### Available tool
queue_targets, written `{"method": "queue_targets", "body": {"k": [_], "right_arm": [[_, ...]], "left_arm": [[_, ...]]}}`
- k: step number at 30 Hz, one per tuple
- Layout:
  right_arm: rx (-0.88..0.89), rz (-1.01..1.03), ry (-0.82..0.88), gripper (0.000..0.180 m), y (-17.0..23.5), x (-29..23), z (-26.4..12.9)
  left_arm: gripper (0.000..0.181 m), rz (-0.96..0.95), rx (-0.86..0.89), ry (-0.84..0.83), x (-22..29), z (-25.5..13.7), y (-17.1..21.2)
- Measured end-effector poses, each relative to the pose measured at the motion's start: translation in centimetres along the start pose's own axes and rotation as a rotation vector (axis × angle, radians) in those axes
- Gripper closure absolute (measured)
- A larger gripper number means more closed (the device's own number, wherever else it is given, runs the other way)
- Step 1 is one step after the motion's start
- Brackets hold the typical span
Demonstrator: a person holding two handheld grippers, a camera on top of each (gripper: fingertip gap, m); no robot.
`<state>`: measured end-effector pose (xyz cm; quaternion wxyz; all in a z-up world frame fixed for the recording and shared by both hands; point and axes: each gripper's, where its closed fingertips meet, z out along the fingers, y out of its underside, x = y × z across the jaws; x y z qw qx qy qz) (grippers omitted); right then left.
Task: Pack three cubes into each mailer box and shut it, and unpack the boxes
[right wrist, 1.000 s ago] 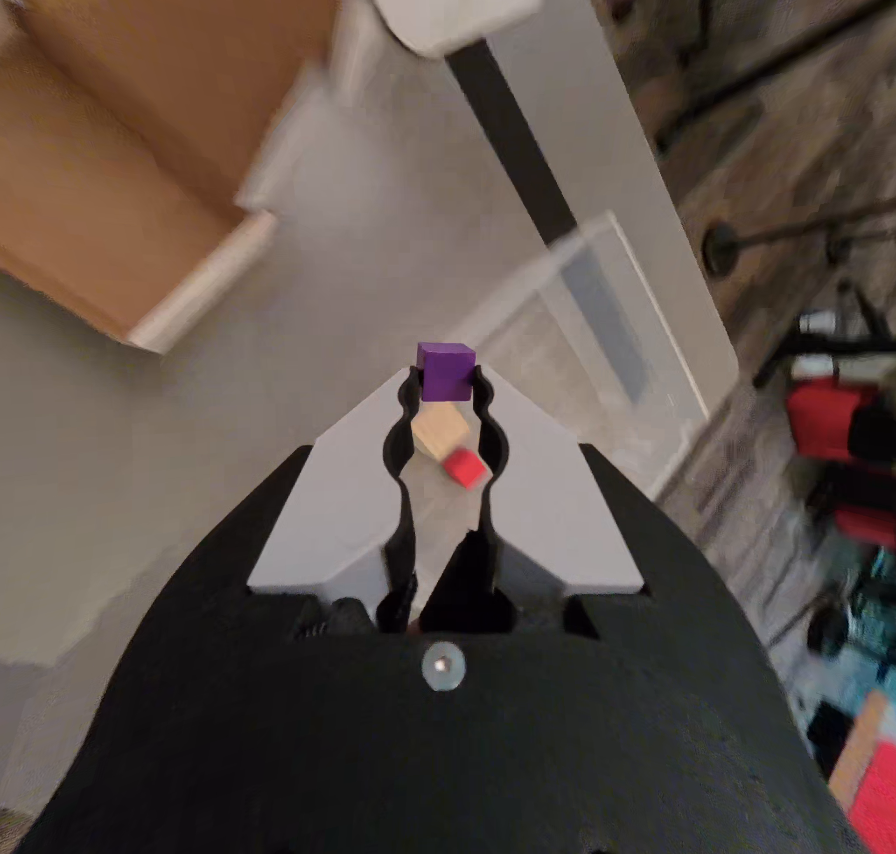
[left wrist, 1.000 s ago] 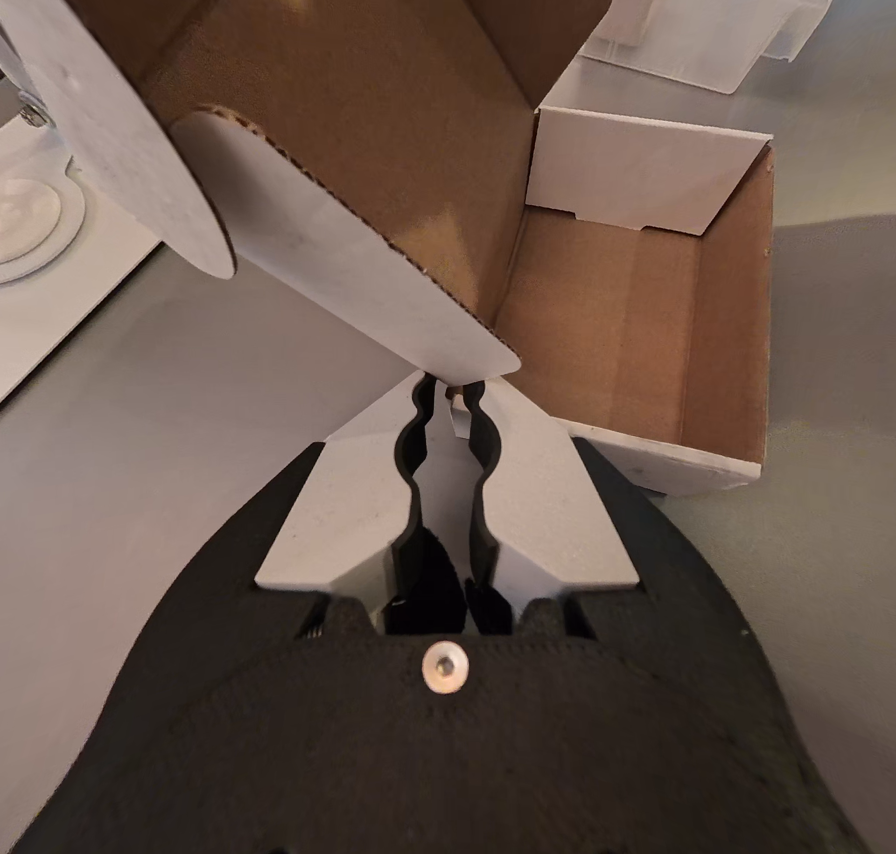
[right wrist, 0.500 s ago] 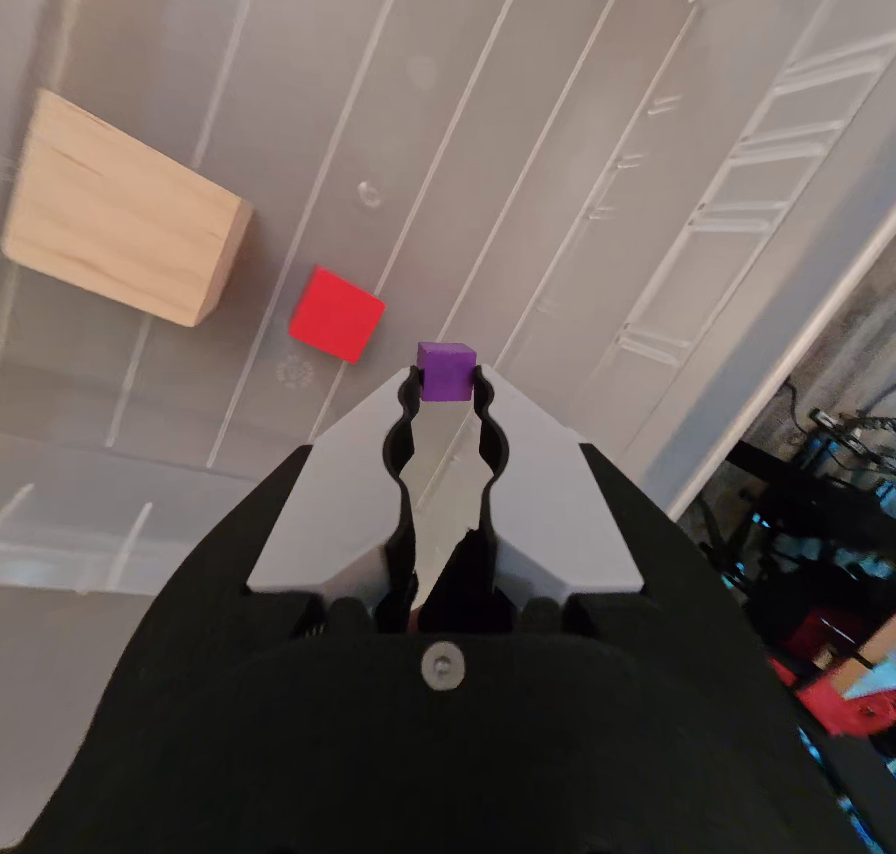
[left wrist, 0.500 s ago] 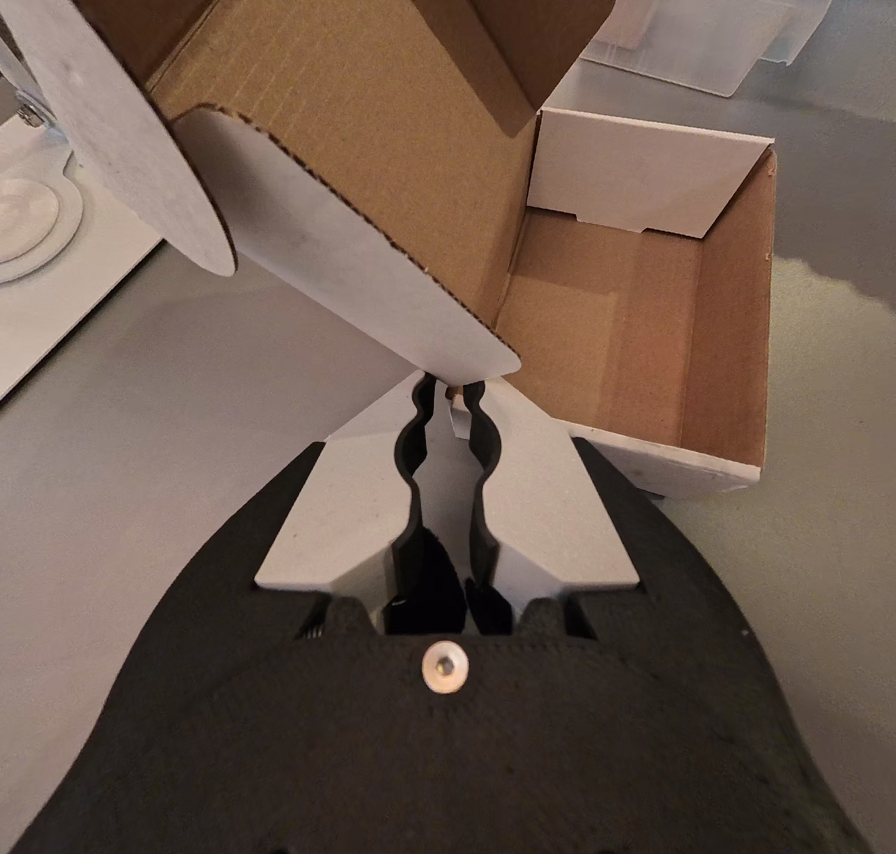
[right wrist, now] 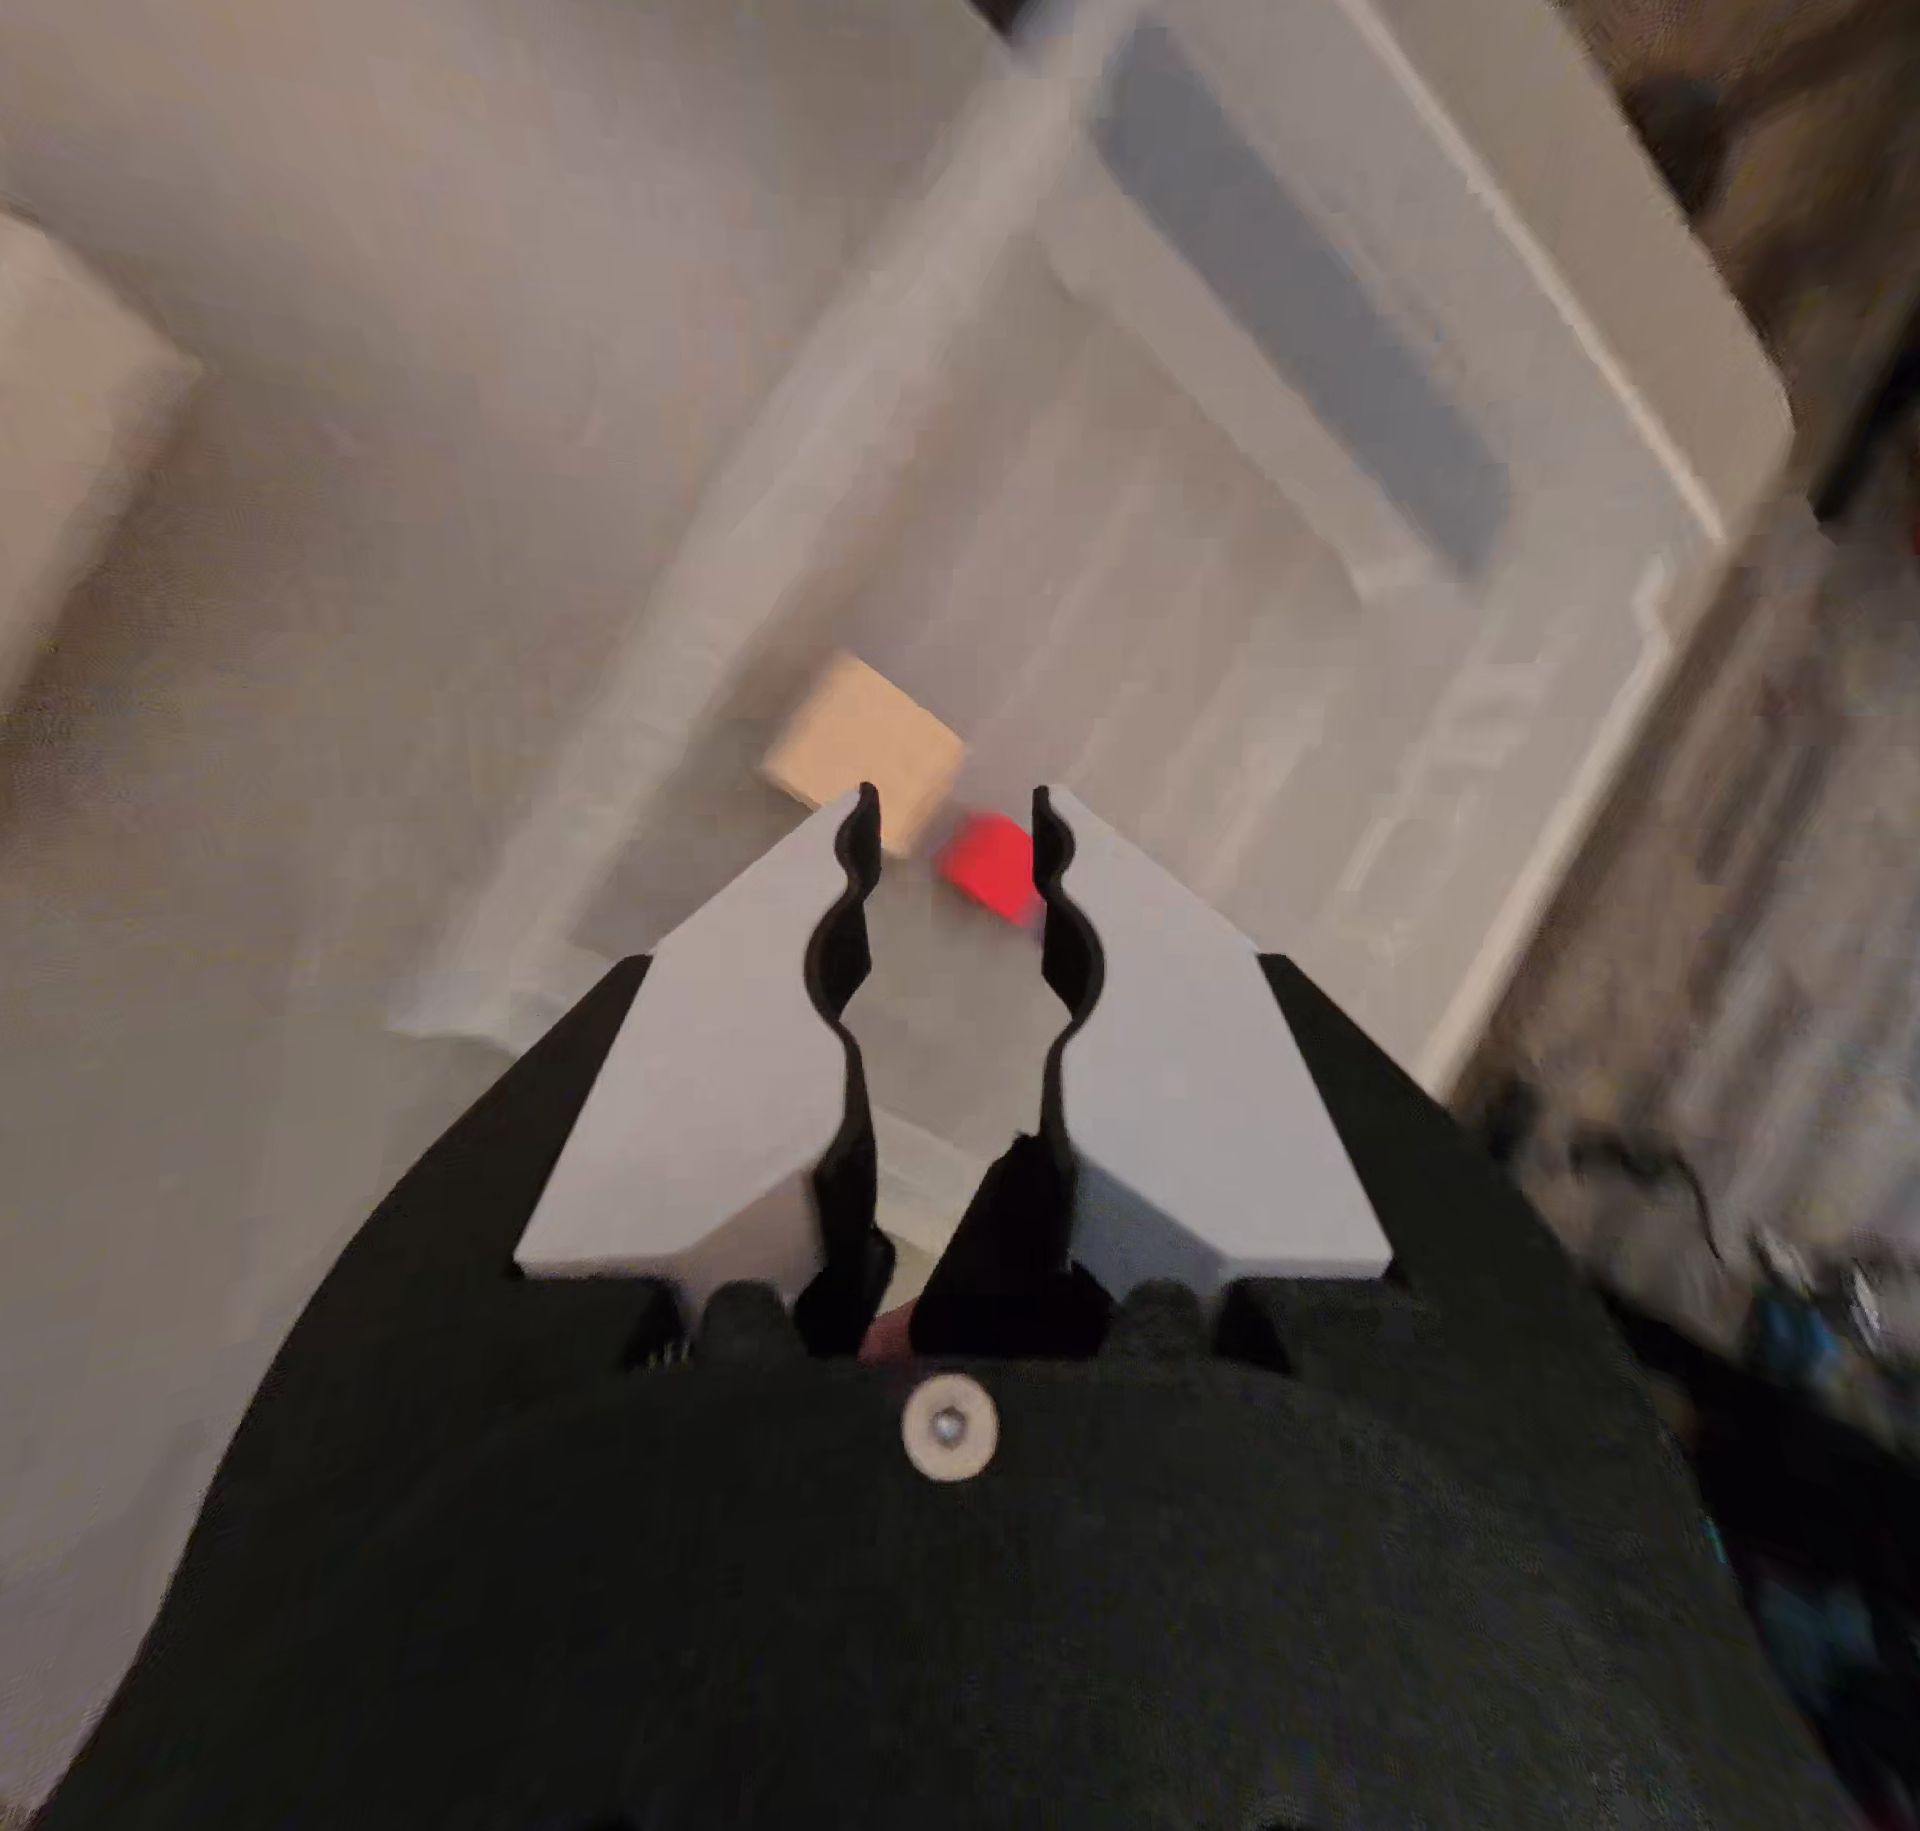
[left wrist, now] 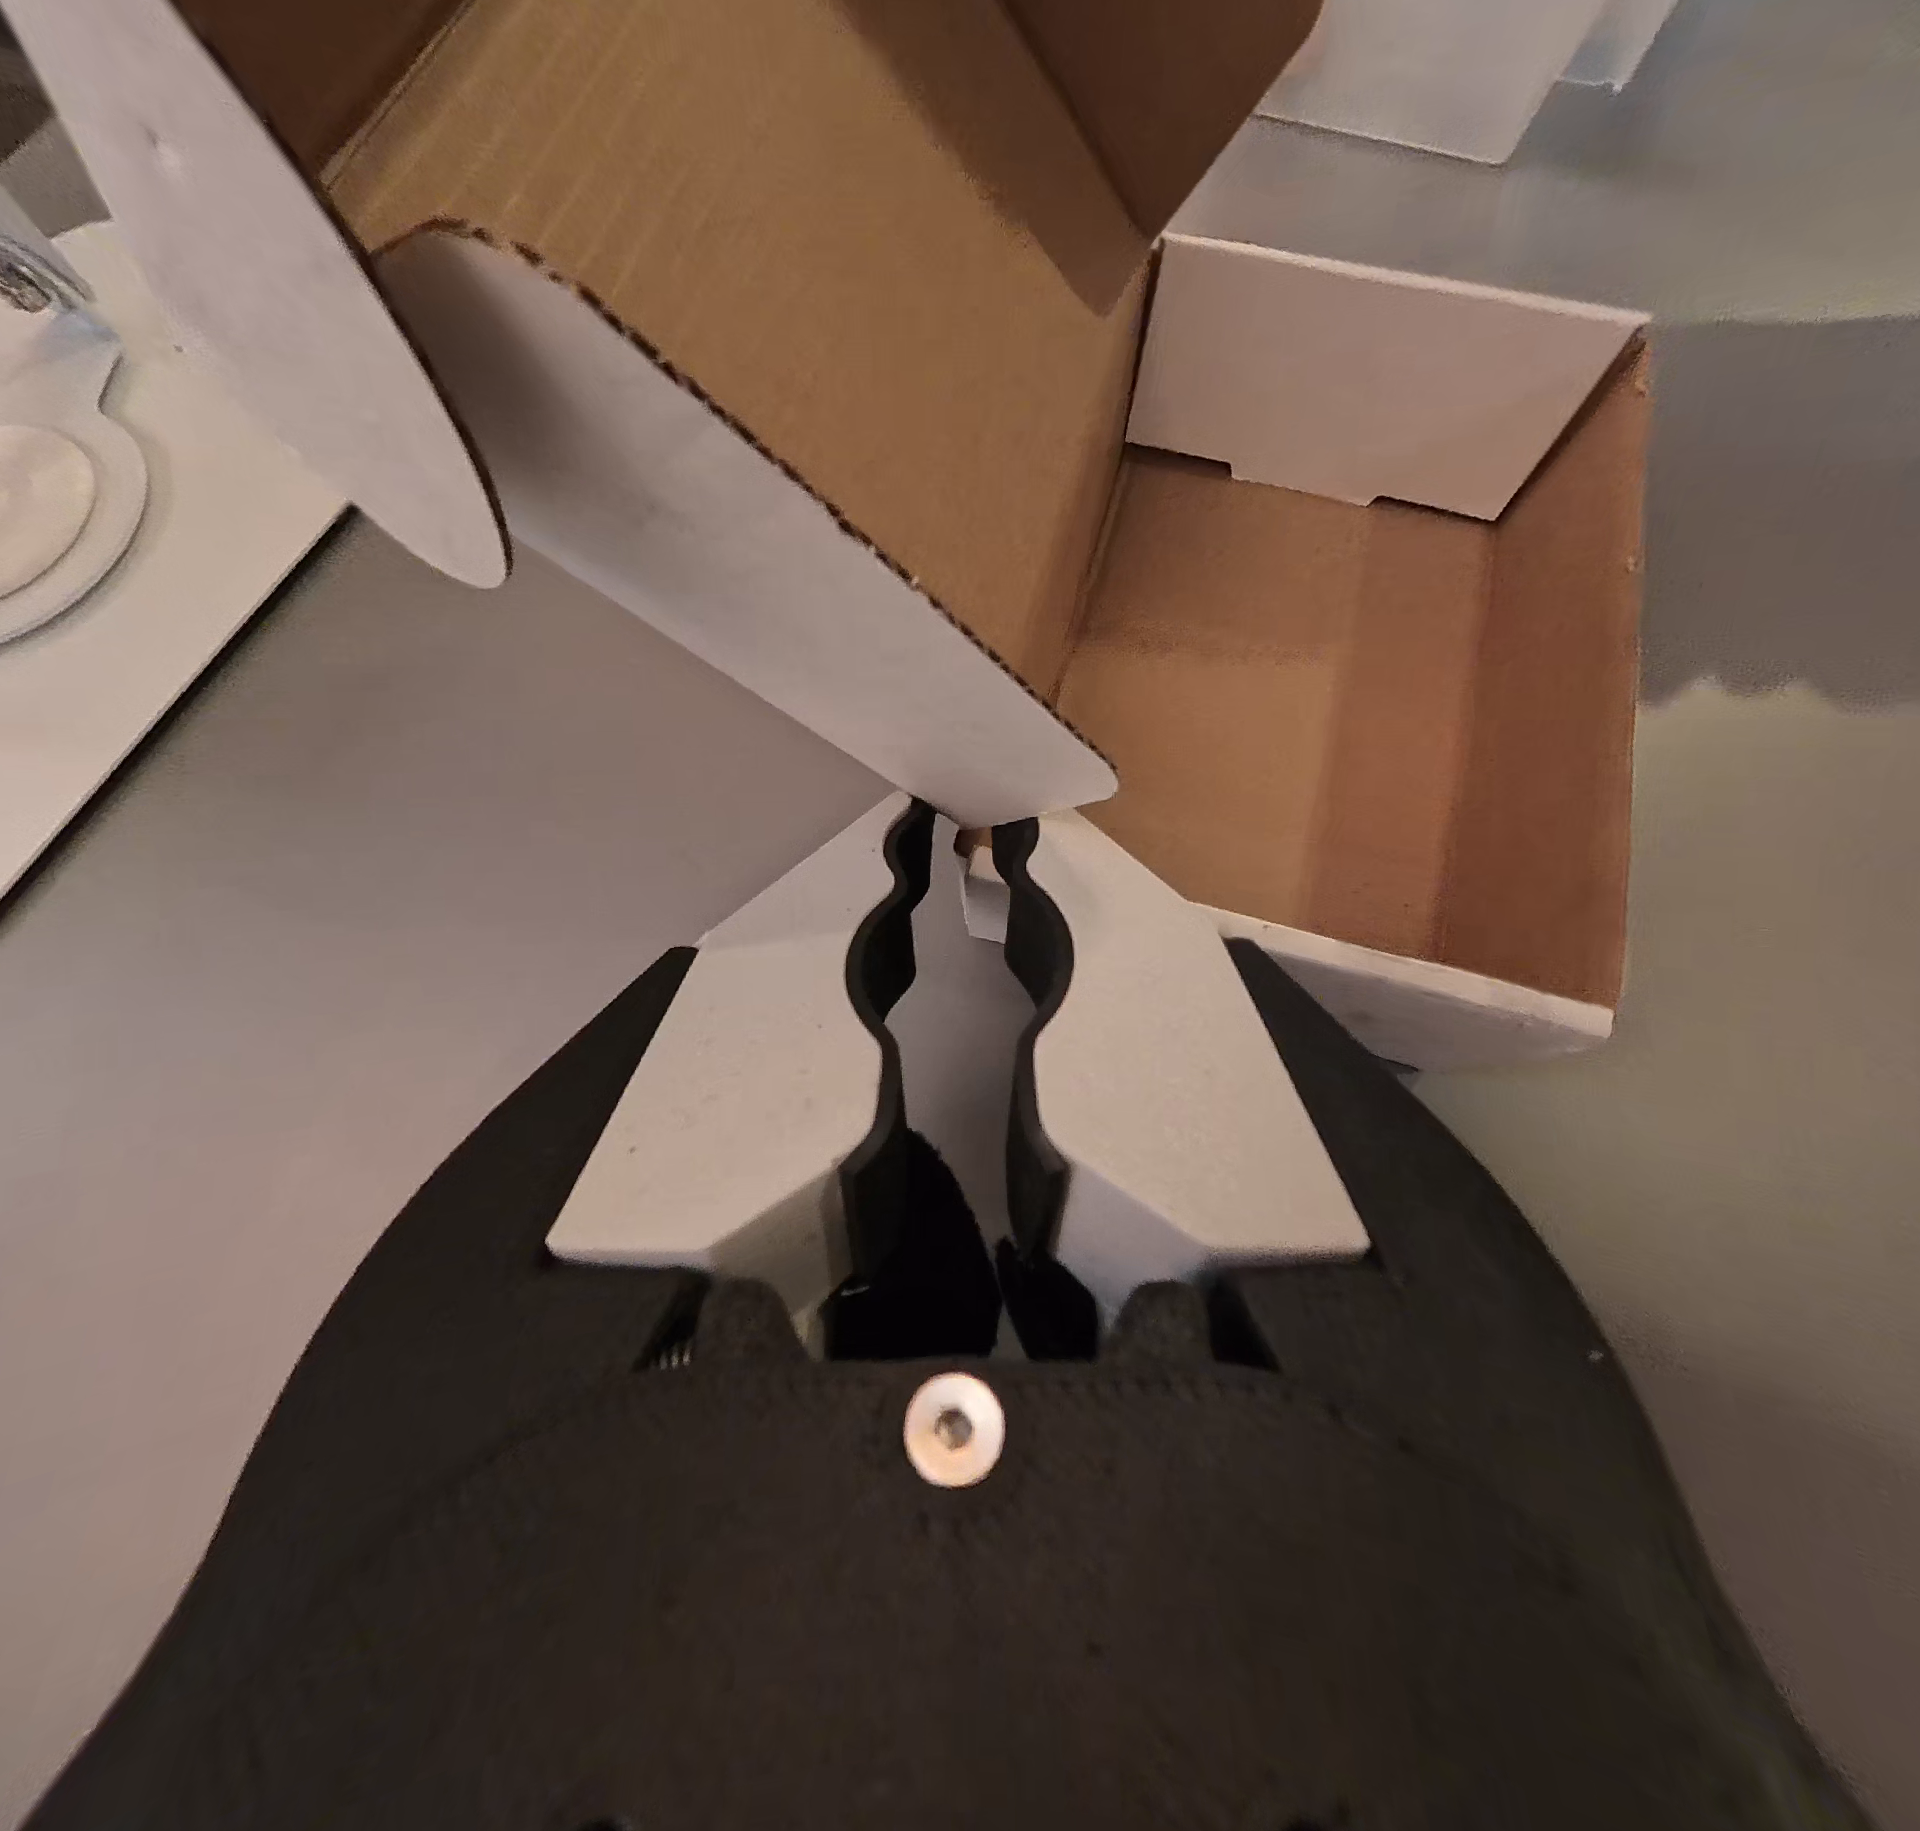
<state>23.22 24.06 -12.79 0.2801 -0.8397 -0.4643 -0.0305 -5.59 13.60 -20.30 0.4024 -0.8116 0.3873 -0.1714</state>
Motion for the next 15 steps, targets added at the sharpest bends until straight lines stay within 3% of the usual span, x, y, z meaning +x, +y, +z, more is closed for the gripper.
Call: {"method": "queue_targets", "body": {"k": [6, 11, 15], "right_arm": [[0.257, -0.117, -0.325, 0.142, -7.0, -13.5, -1.2], [0.416, 0.071, -0.382, 0.123, -9.6, -15.8, 0.5], [0.543, 0.188, -0.622, 0.113, -10.7, -18.0, 0.4]], "left_arm": [[0.17, 0.053, -0.011, 0.073, 0.7, -1.1, 0.8], [0.156, 0.08, 0.052, 0.107, 1.4, -1.8, 0.1], [0.14, 0.035, 0.12, 0.133, 1.4, -2.3, -0.9]]}}
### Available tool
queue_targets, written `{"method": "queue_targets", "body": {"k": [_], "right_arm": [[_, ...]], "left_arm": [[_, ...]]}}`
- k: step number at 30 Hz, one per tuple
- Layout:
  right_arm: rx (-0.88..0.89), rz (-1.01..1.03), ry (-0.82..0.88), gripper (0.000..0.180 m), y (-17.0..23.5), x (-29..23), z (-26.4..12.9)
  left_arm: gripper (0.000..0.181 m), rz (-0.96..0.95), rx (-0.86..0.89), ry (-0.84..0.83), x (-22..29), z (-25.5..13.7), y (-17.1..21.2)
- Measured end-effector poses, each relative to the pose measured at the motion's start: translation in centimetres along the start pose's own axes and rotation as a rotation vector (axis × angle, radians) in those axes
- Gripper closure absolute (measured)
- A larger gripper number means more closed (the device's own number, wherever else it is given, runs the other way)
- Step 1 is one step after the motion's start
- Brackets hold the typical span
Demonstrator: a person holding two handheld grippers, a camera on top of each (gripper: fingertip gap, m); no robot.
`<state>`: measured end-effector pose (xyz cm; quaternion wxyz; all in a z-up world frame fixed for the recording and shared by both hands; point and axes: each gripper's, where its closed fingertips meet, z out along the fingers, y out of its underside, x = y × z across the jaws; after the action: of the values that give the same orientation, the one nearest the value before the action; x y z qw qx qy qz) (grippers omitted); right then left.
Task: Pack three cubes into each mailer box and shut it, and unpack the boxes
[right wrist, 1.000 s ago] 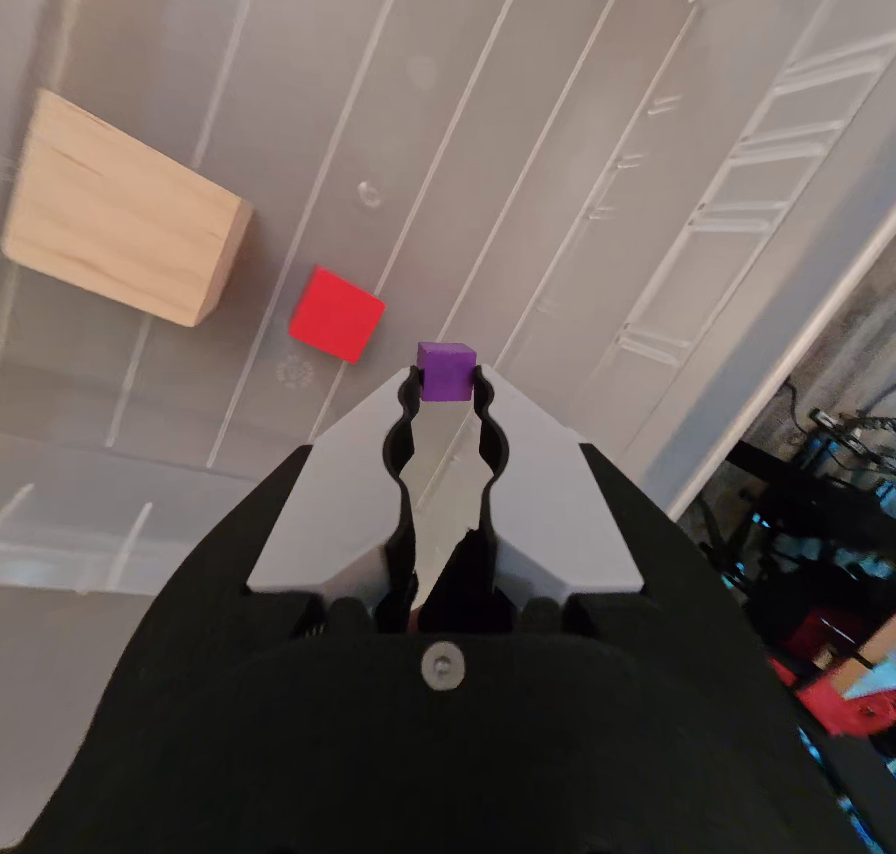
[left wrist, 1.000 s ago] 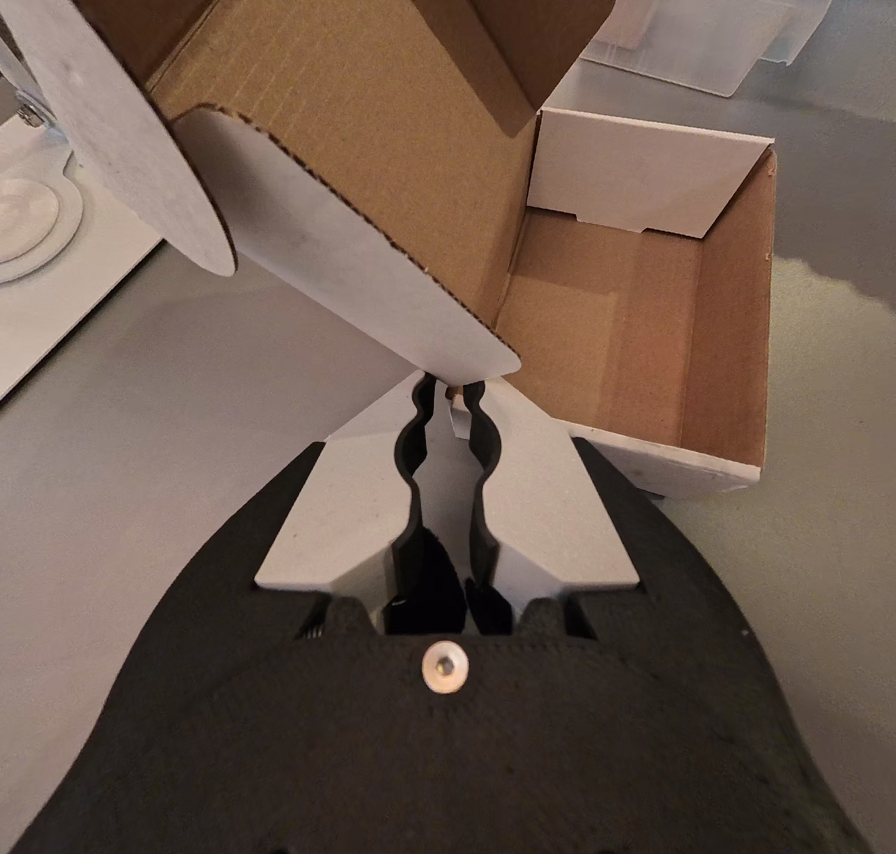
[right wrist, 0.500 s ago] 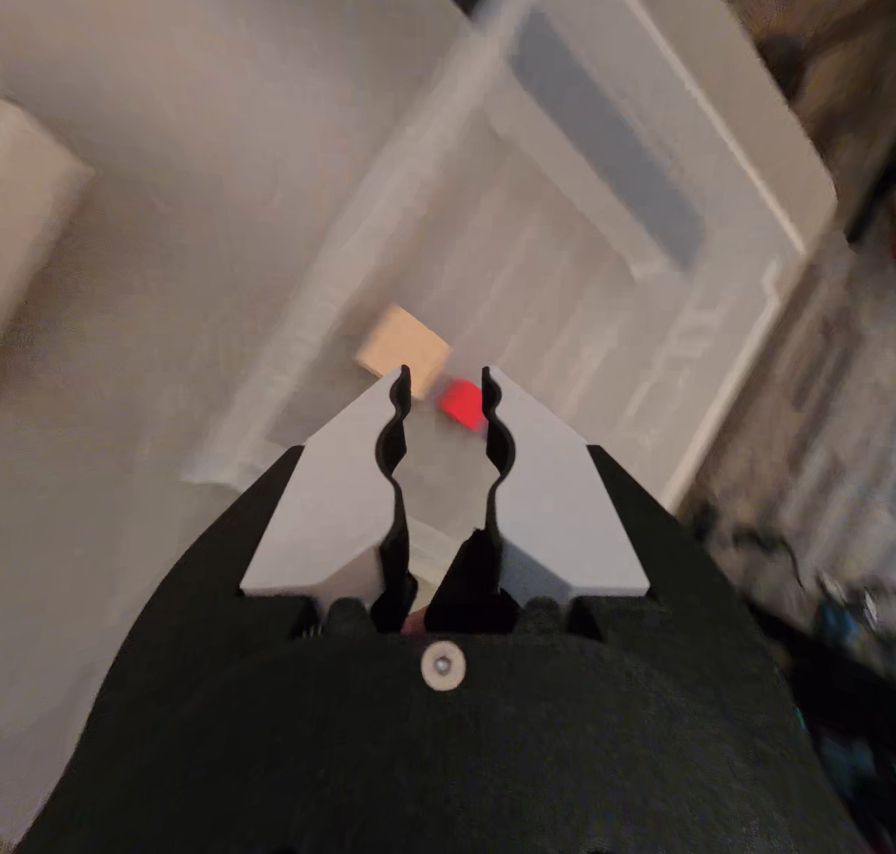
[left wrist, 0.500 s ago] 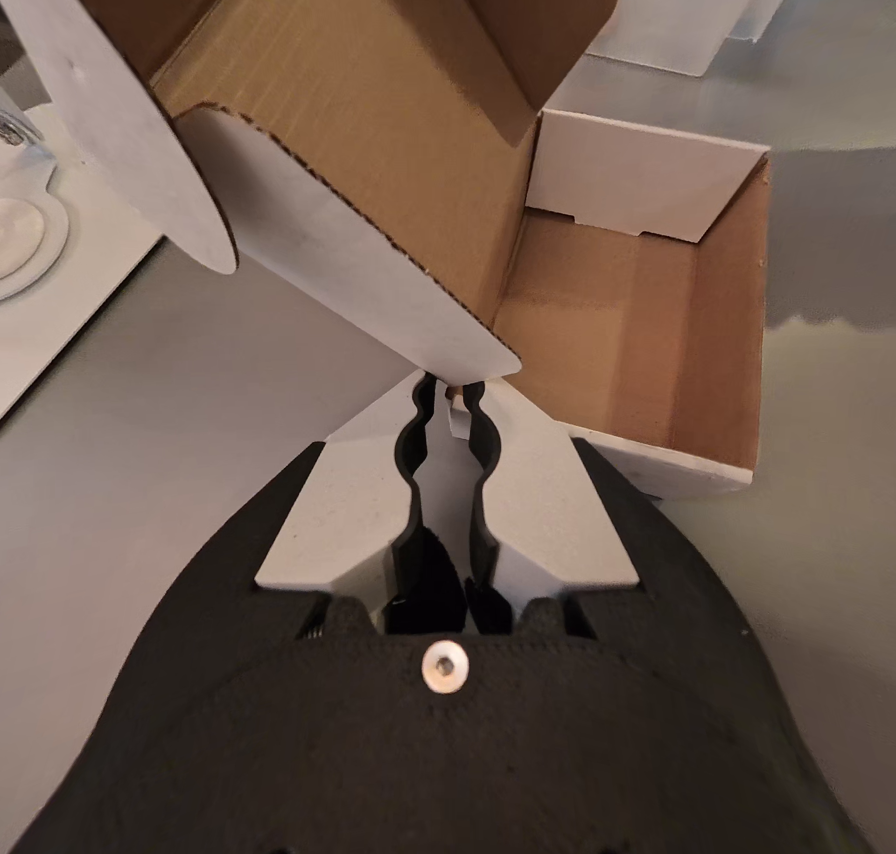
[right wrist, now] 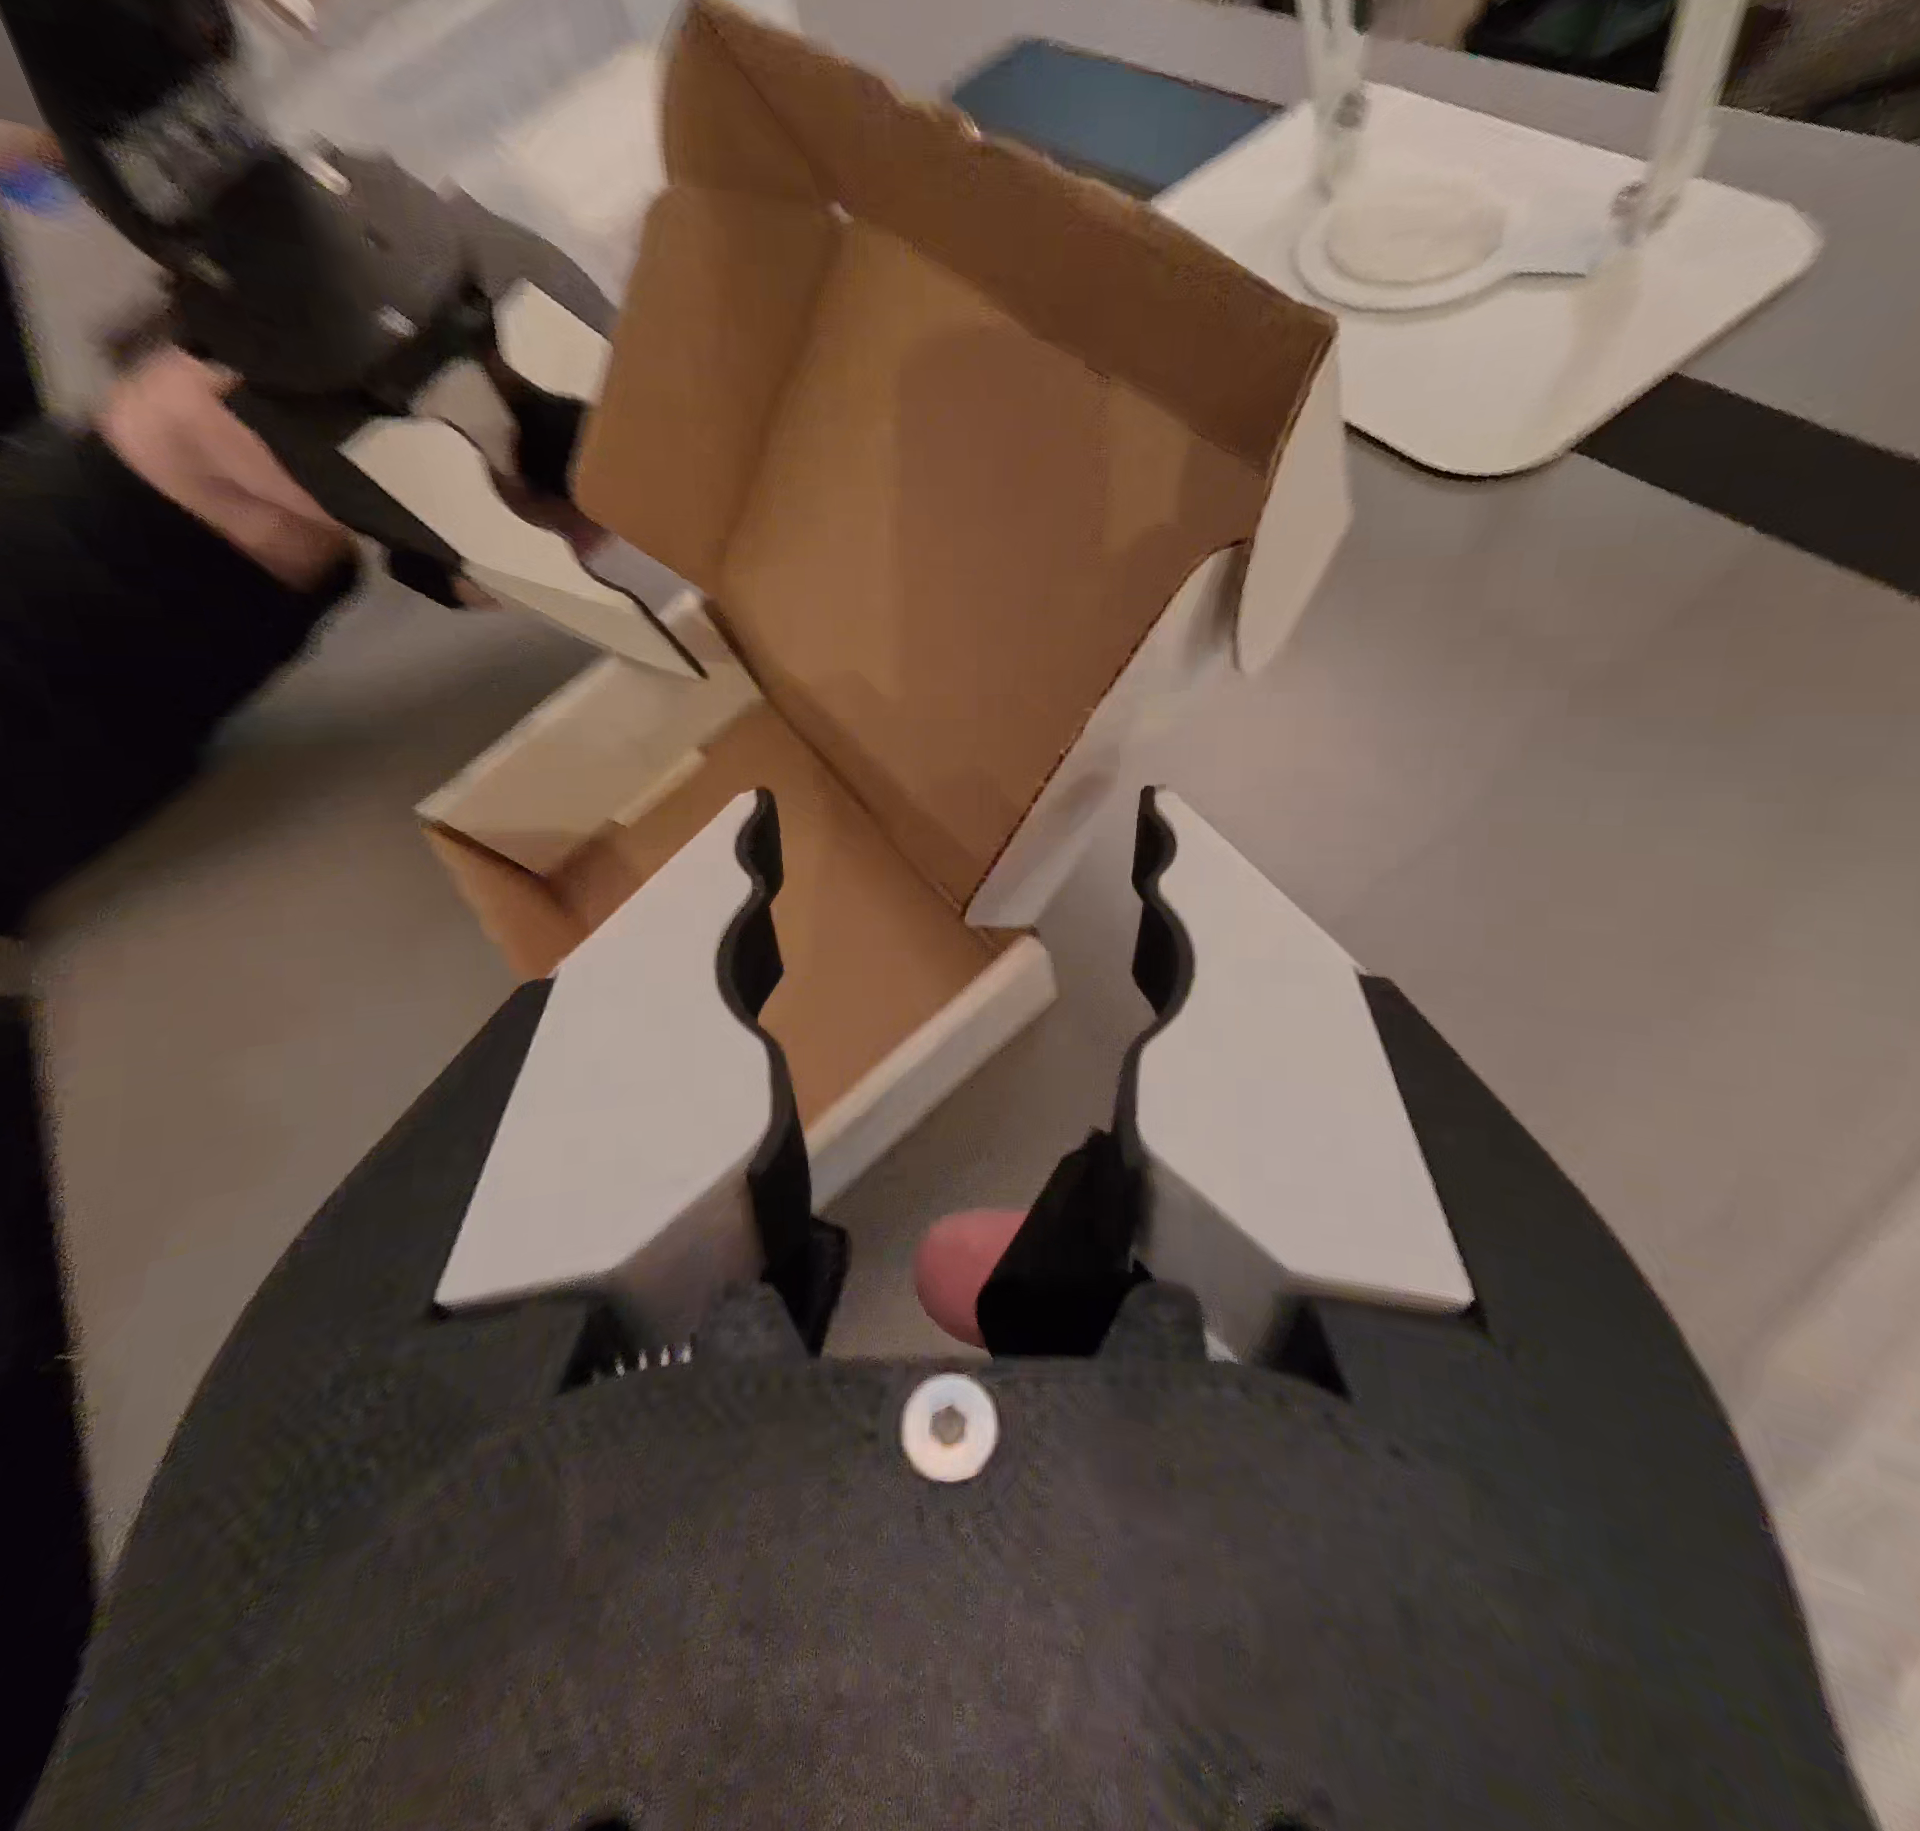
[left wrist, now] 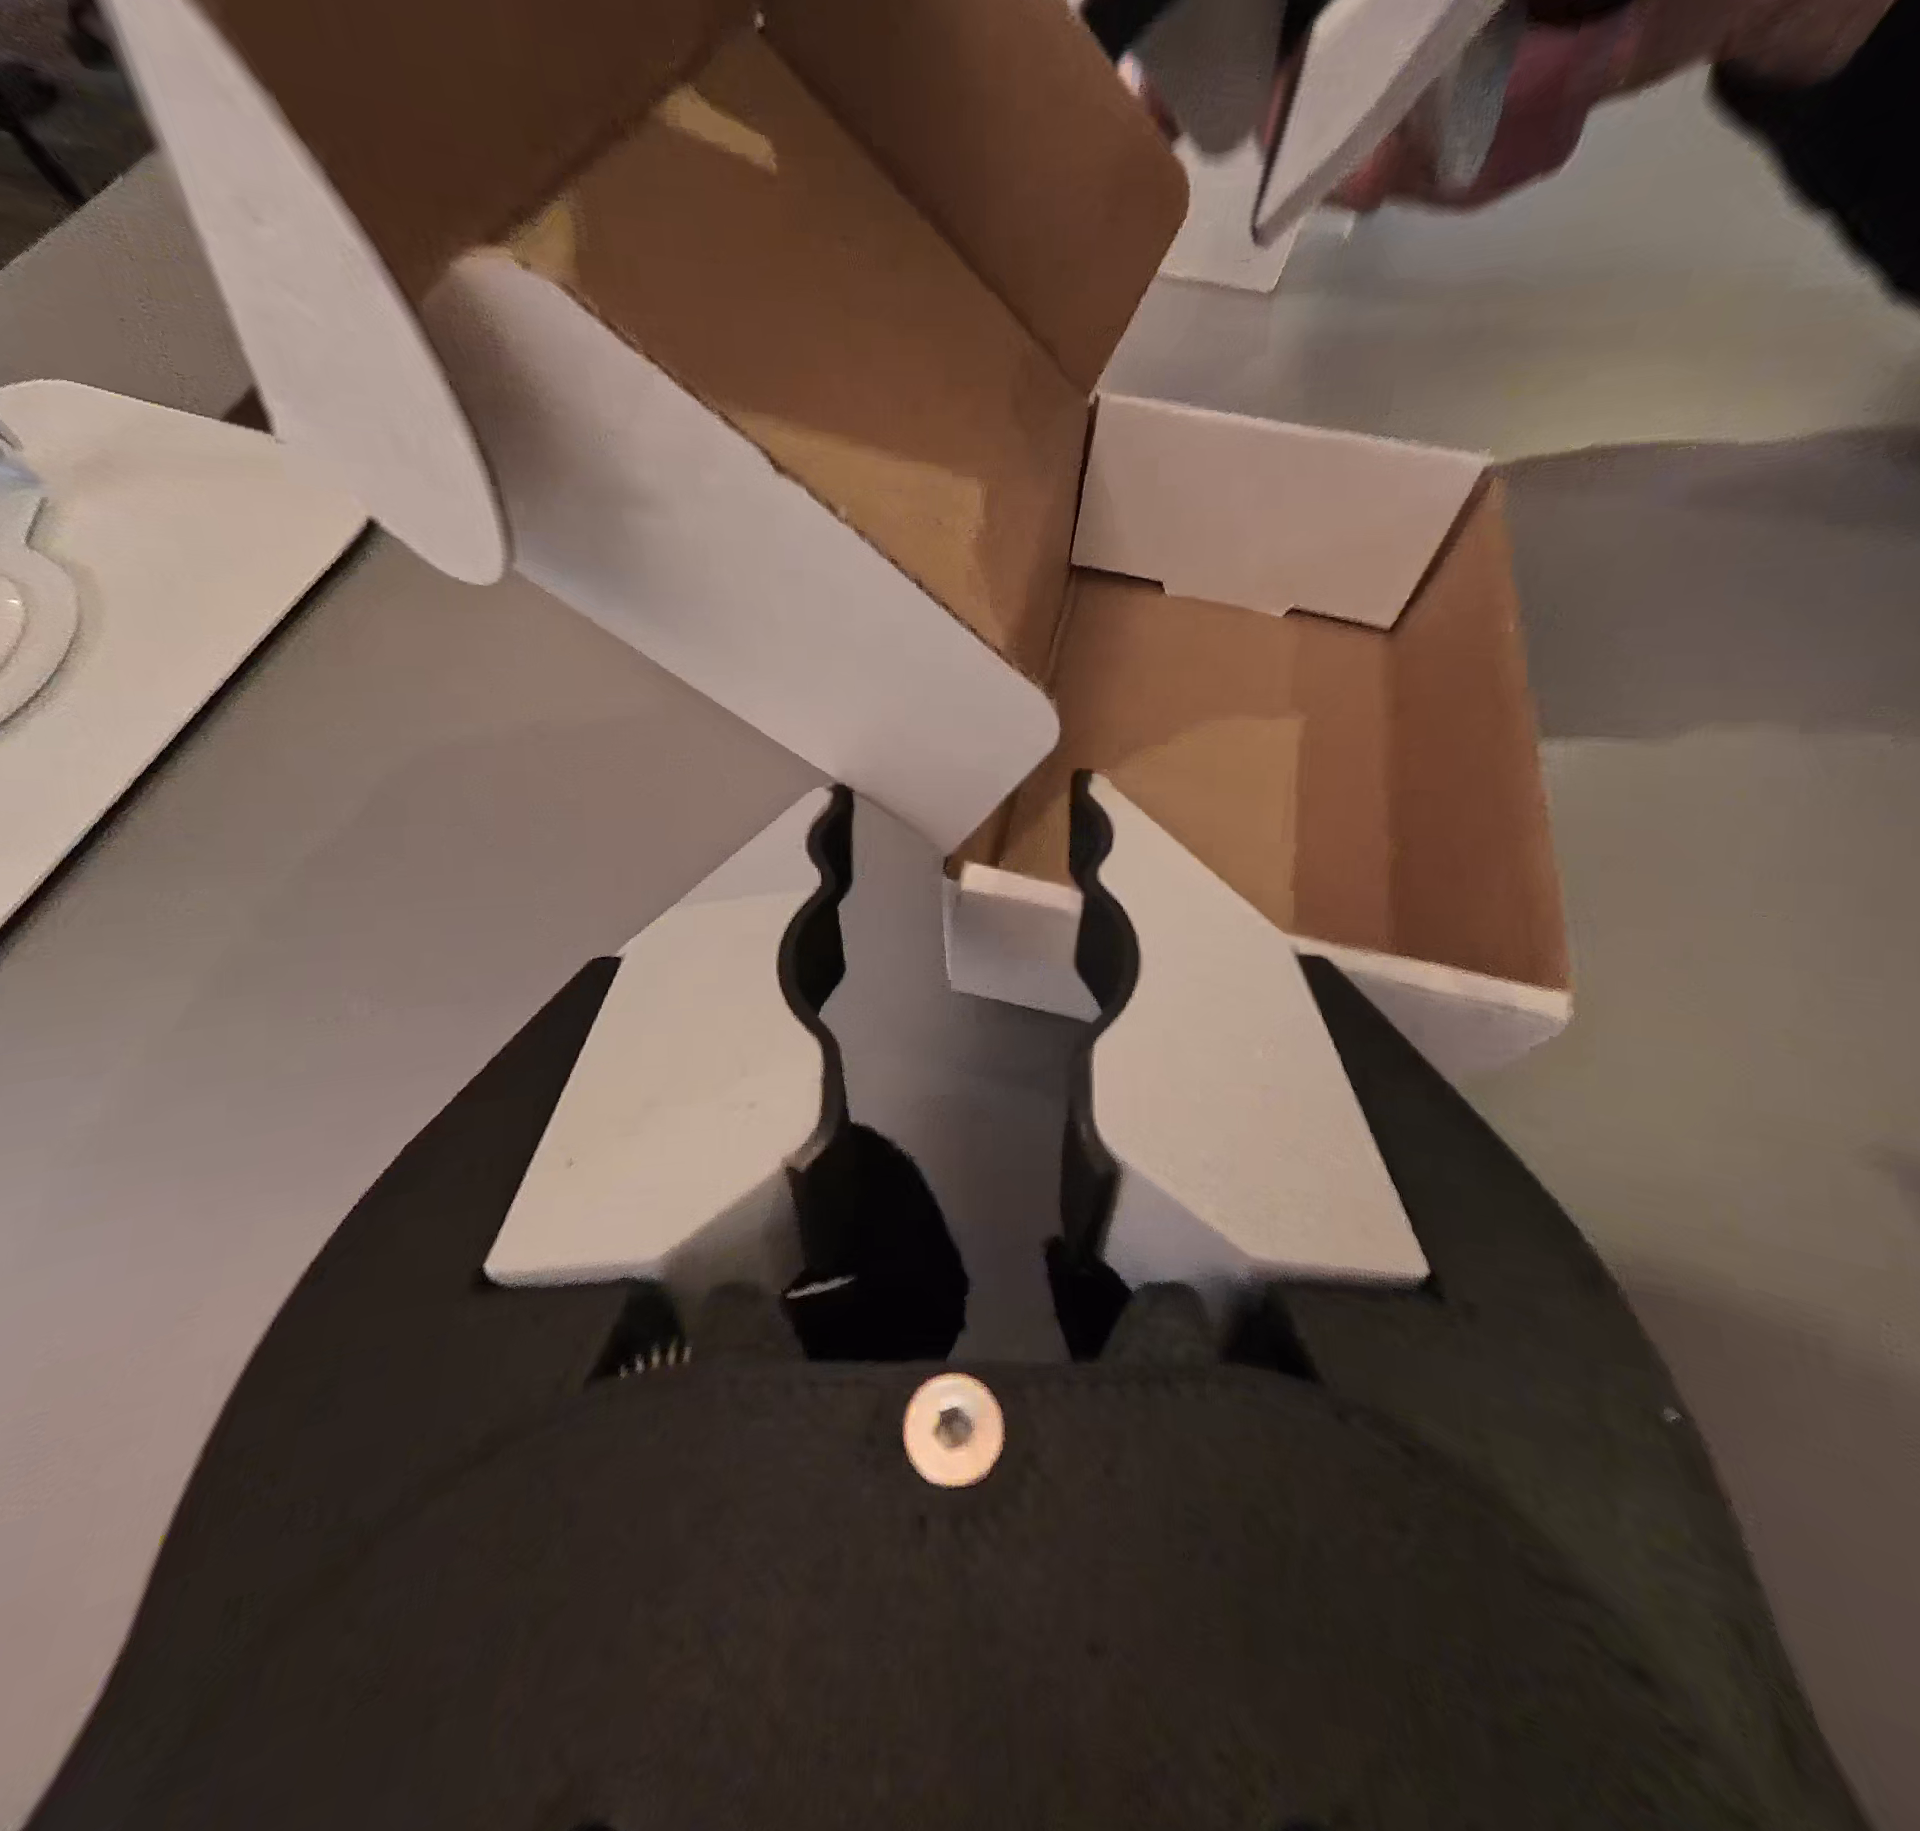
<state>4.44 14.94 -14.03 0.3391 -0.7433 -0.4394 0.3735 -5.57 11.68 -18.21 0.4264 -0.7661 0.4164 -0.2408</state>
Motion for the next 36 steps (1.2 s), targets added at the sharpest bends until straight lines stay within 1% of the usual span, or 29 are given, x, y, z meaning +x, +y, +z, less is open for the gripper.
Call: {"method": "queue_targets", "body": {"k": [1, 2, 3, 5, 6, 7, 8, 9, 11, 12, 14, 17, 19, 21, 25, 27, 29, 32, 36], "right_arm": [[0.032, 0.03, -0.043, 0.114, -0.2, -0.4, 0.1], [0.05, 0.034, -0.044, 0.116, -0.3, -0.4, 0.2], [0.06, 0.014, -0.017, 0.124, -0.3, -0.1, 0.2], [0.082, -0.024, 0.041, 0.15, -0.3, 0.4, 0.1], [0.092, -0.04, 0.062, 0.156, -0.4, 0.4, 0.2], [0.096, -0.061, 0.078, 0.159, -0.3, 0.4, 0.2], [0.095, -0.085, 0.094, 0.159, -0.1, 0.3, 0.4], [0.096, -0.102, 0.117, 0.159, 0.0, 0.5, 0.4], [0.111, -0.125, 0.135, 0.163, 0.0, 0.3, 0.4], [0.115, -0.147, 0.15, 0.163, 0.1, 0.1, 0.4], [0.114, -0.213, 0.183, 0.162, 0.3, -0.5, 0.6], [0.107, -0.27, 0.223, 0.161, 0.5, -0.8, 0.6], [0.114, -0.287, 0.243, 0.161, 0.6, -1.2, 0.6], [0.113, -0.336, 0.294, 0.16, 0.9, -1.7, 0.6], [0.114, -0.393, 0.346, 0.161, 1.8, -2.3, 0.4], [0.102, -0.411, 0.357, 0.161, 2.4, -2.6, 0.3], [0.064, -0.439, 0.364, 0.161, 3.3, -3.1, 0.5], [0.014, -0.455, 0.352, 0.162, 4.7, -3.6, 0.7], [-0.116, -0.552, 0.349, 0.17, 7.0, -3.8, 1.1]], "left_arm": [[0.133, -0.019, 0.022, 0.011, 0.0, -0.1, -0.2], [0.127, -0.04, 0.039, 0.018, -0.1, -0.2, -0.4], [0.121, -0.06, 0.063, 0.021, -0.2, -0.3, -0.7], [0.108, -0.105, 0.117, 0.043, -0.3, -0.7, -1.4], [0.105, -0.125, 0.15, 0.044, -0.5, -0.9, -1.8], [0.106, -0.148, 0.182, 0.042, -0.7, -1.1, -2.2], [0.113, -0.169, 0.217, 0.05, -0.9, -1.4, -2.6], [0.126, -0.185, 0.258, 0.067, -0.9, -1.8, -3.2], [0.129, -0.213, 0.327, 0.094, -0.8, -2.5, -4.0], [0.129, -0.194, 0.311, 0.075, -0.8, -2.4, -3.9], [0.129, -0.12, 0.246, -0.022, -1.3, -2.1, -3.0], [0.13, -0.074, 0.2, -0.069, -0.8, -1.8, -2.1], [0.132, -0.047, 0.135, -0.157, -1.0, -1.2, -0.8], [0.133, -0.002, 0.119, -0.225, -0.7, -1.1, -0.4], [0.123, 0.061, 0.112, -0.229, 0.4, -1.1, -0.2], [0.111, 0.077, 0.11, -0.201, 1.4, -1.0, 0.0], [0.109, 0.136, 0.077, -0.201, 2.1, -1.0, 0.6], [0.096, 0.163, 0.044, -0.146, 3.4, -0.9, 1.2], [0.093, 0.219, 0.007, -0.13, 4.1, -1.0, 1.9]]}}
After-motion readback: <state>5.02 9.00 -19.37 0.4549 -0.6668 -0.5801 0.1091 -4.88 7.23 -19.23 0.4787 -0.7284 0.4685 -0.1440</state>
